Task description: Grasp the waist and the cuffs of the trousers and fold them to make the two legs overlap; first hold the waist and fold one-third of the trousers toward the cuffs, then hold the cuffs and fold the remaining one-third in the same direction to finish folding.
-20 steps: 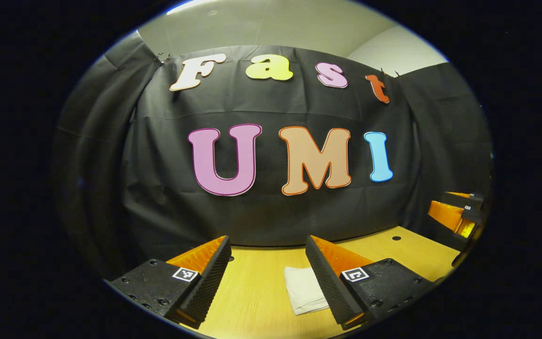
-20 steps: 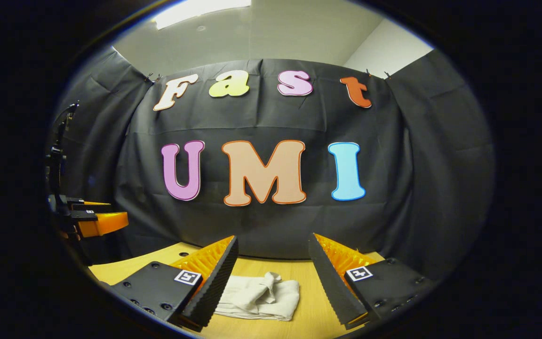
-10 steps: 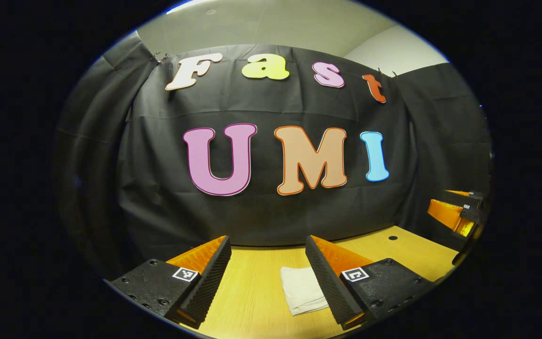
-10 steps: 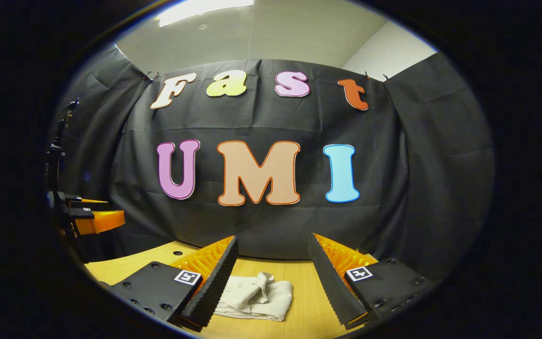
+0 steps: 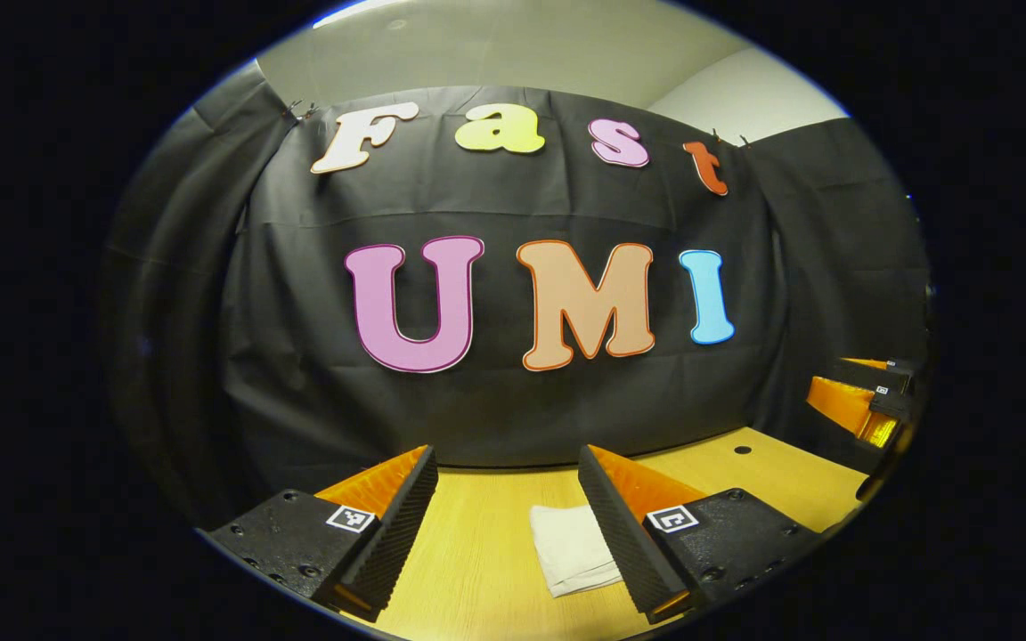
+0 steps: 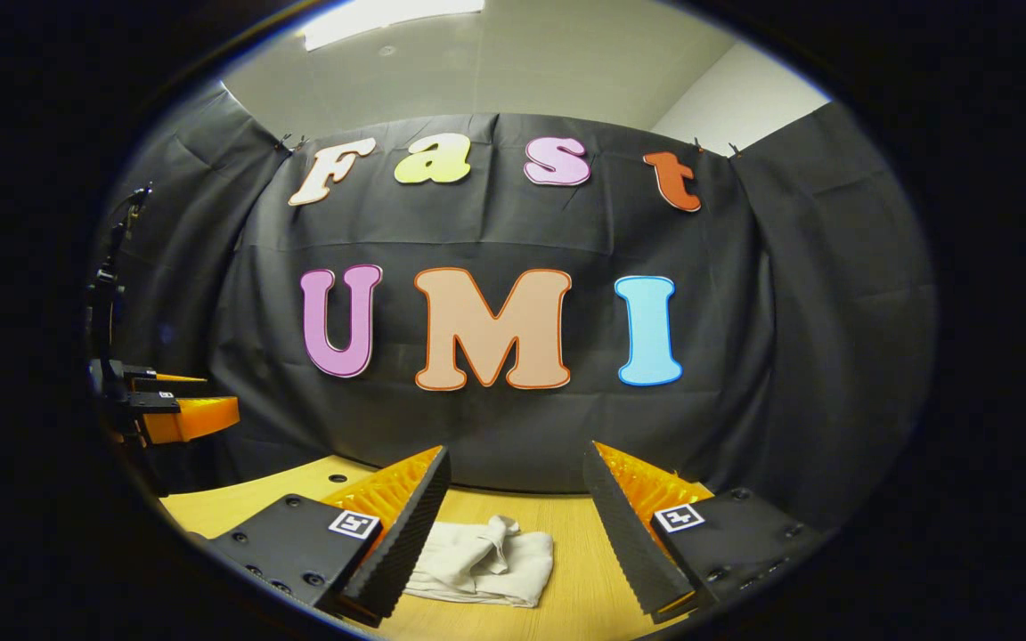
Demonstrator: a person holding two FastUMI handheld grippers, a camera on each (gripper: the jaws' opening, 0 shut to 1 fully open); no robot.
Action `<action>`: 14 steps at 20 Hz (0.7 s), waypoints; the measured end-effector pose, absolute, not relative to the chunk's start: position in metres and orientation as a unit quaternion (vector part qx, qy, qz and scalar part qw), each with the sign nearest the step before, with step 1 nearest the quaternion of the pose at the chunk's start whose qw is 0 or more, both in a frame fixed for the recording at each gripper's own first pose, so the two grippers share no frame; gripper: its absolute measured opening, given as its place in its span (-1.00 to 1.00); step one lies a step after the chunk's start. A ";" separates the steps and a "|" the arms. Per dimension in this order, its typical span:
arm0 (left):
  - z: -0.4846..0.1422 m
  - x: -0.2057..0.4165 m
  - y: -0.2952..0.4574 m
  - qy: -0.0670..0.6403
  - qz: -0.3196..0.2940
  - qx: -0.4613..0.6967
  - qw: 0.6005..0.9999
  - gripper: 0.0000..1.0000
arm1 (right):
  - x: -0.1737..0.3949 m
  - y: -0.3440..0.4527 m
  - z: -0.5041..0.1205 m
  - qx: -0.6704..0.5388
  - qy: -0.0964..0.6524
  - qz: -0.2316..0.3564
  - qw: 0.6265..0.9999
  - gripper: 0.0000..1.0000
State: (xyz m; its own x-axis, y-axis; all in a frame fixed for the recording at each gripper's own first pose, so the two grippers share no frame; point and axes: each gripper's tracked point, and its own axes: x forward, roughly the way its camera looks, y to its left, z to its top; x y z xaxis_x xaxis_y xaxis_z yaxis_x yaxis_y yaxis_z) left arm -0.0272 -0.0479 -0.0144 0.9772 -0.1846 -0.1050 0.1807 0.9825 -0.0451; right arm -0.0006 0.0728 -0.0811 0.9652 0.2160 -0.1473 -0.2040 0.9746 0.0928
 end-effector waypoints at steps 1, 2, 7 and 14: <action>-0.013 -0.027 -0.048 0.053 -0.092 -0.018 0.994 0.86 | -0.002 0.072 -0.081 0.038 0.078 0.106 0.991 0.92; -0.013 -0.028 -0.048 0.052 -0.092 -0.018 0.994 0.86 | -0.001 0.073 -0.081 0.038 0.078 0.105 0.991 0.93; -0.015 -0.027 -0.048 0.053 -0.093 -0.019 0.994 0.86 | -0.002 0.072 -0.080 0.038 0.076 0.104 0.991 0.92; -0.014 -0.022 -0.045 0.050 -0.092 -0.017 0.994 0.86 | 0.001 0.075 -0.079 0.041 0.074 0.099 0.991 0.92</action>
State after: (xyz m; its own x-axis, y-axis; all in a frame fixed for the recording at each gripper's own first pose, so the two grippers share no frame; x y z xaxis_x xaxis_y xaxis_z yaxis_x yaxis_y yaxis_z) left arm -0.0217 -0.0446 -0.0141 0.9779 -0.1853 -0.0966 0.1818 0.9824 -0.0437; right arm 0.0014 0.0748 -0.0787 0.9693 0.2033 -0.1381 -0.1912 0.9769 0.0960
